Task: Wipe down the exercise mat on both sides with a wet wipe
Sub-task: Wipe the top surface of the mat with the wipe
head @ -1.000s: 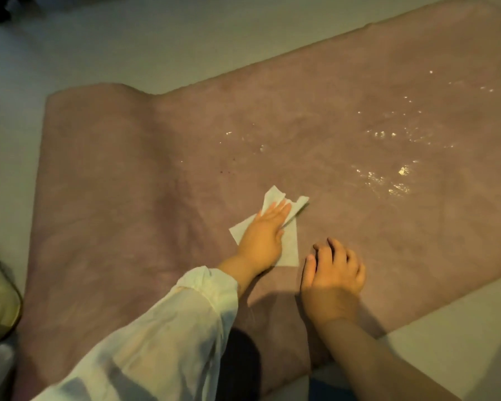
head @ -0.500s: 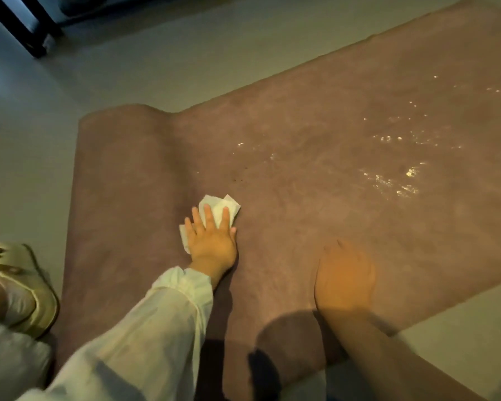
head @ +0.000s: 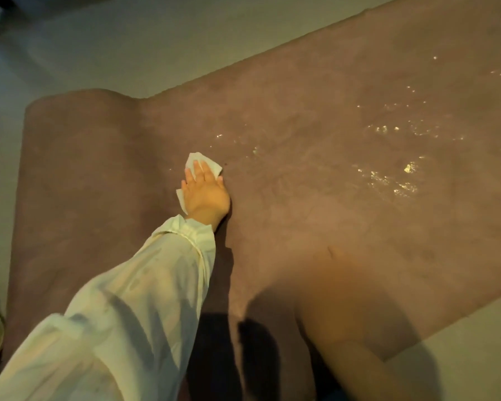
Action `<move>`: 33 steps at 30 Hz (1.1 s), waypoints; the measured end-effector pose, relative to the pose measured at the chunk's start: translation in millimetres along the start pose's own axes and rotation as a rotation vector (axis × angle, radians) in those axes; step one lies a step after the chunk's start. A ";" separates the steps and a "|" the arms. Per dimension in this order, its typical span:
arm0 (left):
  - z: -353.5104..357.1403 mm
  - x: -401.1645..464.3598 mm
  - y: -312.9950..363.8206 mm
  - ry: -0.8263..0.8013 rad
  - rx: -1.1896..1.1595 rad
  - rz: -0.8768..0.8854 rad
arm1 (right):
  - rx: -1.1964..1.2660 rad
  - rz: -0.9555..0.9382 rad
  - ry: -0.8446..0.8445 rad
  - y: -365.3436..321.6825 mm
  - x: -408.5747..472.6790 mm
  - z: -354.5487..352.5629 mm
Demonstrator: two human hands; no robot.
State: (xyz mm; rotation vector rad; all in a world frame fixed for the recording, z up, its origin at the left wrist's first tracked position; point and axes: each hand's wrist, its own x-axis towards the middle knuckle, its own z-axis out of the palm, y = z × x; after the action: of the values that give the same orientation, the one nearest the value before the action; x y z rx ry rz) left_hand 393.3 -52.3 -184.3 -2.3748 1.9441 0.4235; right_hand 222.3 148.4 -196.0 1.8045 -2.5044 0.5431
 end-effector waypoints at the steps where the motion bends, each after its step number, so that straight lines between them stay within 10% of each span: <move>1: 4.6 -3.5 8.0 0.008 0.016 0.089 | 0.002 -0.008 -0.010 -1.0 0.2 -0.6; 9: 52.6 -142.8 49.6 0.041 -0.068 0.796 | 0.424 0.142 0.052 -3.5 5.9 -13.0; 16: 59.8 -247.5 22.6 -0.227 -0.278 0.827 | 0.750 0.378 0.020 19.8 11.9 -23.6; 21: 22.9 -234.2 10.1 -0.177 -0.855 0.463 | 0.578 0.278 0.033 35.0 5.7 -40.5; 27: 10.5 -189.5 -46.3 0.041 -0.142 0.289 | -0.058 -0.208 -0.492 -3.7 -70.6 -43.8; 33: 20.6 -194.9 -57.9 0.049 0.004 0.353 | -0.075 -0.473 -0.563 -26.2 -107.8 -33.9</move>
State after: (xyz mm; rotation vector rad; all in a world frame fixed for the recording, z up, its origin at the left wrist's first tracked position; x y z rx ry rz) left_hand 411.4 150.5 -165.9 -2.0554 2.3896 0.3757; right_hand 276.2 249.7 -179.1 2.6888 -2.1654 -0.0943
